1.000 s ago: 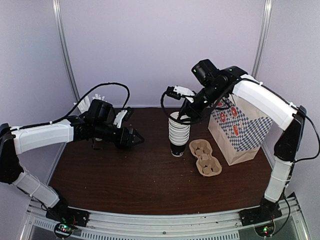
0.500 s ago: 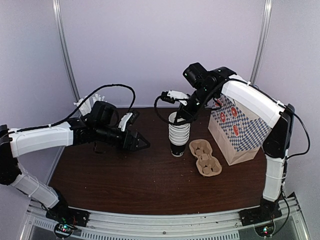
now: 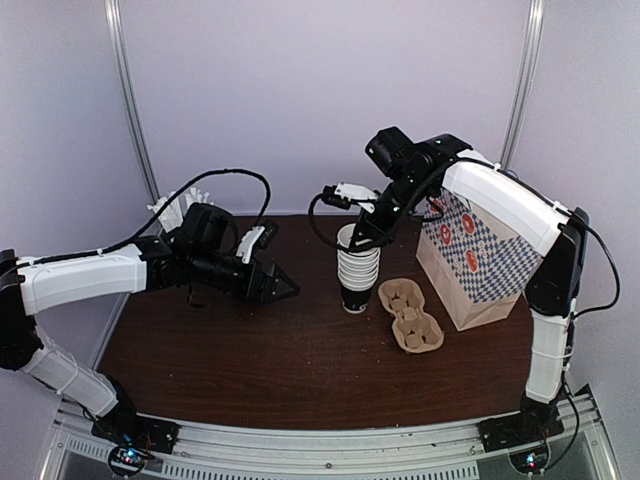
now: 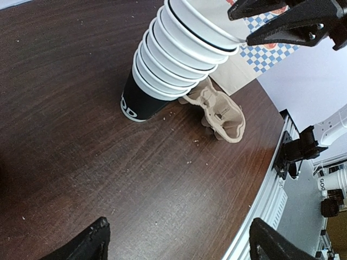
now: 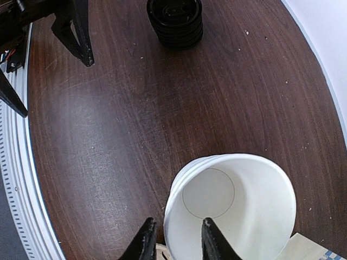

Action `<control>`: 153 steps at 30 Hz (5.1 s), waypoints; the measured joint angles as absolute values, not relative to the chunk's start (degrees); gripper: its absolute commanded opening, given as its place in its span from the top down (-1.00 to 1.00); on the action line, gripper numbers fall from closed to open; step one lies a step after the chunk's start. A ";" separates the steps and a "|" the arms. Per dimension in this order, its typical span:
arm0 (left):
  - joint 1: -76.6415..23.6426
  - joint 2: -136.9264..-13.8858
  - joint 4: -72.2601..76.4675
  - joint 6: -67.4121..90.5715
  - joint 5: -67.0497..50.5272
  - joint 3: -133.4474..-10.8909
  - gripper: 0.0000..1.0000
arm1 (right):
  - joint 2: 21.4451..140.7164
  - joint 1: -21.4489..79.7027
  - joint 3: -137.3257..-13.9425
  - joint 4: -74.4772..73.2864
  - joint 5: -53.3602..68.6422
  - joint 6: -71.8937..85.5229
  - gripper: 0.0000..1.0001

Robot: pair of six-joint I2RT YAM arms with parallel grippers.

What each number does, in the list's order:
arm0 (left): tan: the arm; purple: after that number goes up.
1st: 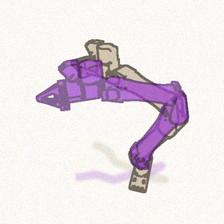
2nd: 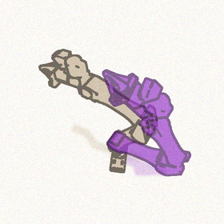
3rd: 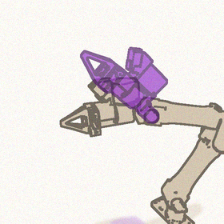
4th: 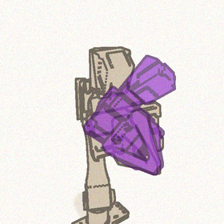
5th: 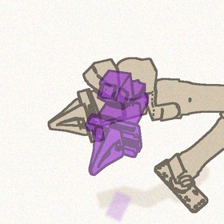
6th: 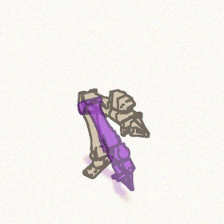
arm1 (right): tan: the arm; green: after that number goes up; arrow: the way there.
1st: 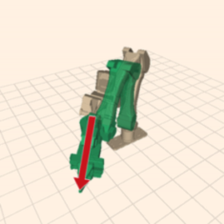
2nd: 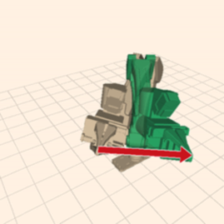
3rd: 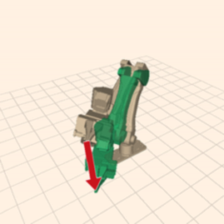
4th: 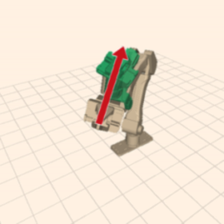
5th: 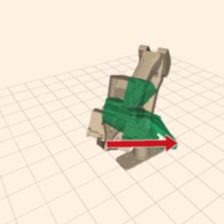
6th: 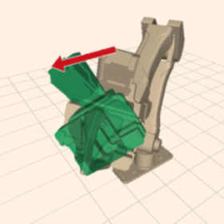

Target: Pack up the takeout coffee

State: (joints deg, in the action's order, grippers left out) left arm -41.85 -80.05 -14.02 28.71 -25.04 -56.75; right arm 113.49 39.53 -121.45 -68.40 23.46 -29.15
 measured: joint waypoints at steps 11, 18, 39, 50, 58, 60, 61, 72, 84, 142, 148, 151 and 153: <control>-41.85 -80.05 -14.00 28.73 -24.21 -56.58 -0.78 | 113.60 40.56 -120.36 -68.86 22.85 -29.23 0.53; -41.85 -80.07 -14.00 28.75 -24.21 -56.58 -0.77 | 113.62 40.64 -120.31 -68.97 21.98 -29.32 0.55; -41.85 -82.28 -11.64 31.46 -24.21 -56.71 -0.73 | 113.62 40.71 -119.22 -69.06 20.14 -29.04 1.00; -41.98 -96.84 9.13 52.73 -22.98 -62.37 -0.71 | 113.60 40.75 -121.93 -69.87 16.53 -31.33 1.00; -42.22 -101.30 12.82 58.59 -21.52 -70.06 -0.68 | 113.60 40.80 -123.00 -70.15 15.42 -31.81 1.00; -42.22 -101.65 13.52 59.24 -21.39 -70.17 -0.66 | 113.60 40.80 -124.31 -70.30 15.00 -31.79 1.00; -42.22 -101.73 13.45 59.55 -21.28 -70.17 -0.66 | 113.49 40.80 -124.92 -70.26 14.87 -31.75 1.00; -42.22 -100.66 5.30 53.60 -17.02 -70.26 -0.66 | 106.08 40.82 -128.03 -70.59 15.11 -31.33 1.00; -42.22 -86.83 -16.10 37.01 -5.21 -71.59 -0.67 | 94.56 44.45 -121.71 -71.70 23.27 -33.58 1.00; -27.55 -93.10 -52.60 22.70 12.08 -80.86 -0.21 | 79.59 47.03 -84.29 -59.83 18.28 -37.50 0.30; -25.04 -100.40 -53.12 23.53 11.70 -85.45 -0.06 | 77.80 41.47 -78.67 -59.11 24.01 -37.10 0.28; -24.71 -103.46 -53.21 23.92 11.20 -88.23 0.01 | 77.12 41.34 -77.93 -58.35 25.17 -37.12 0.27; -24.71 -105.12 -53.19 24.01 10.98 -90.11 0.06 | 76.69 41.34 -77.62 -57.82 25.91 -37.10 0.26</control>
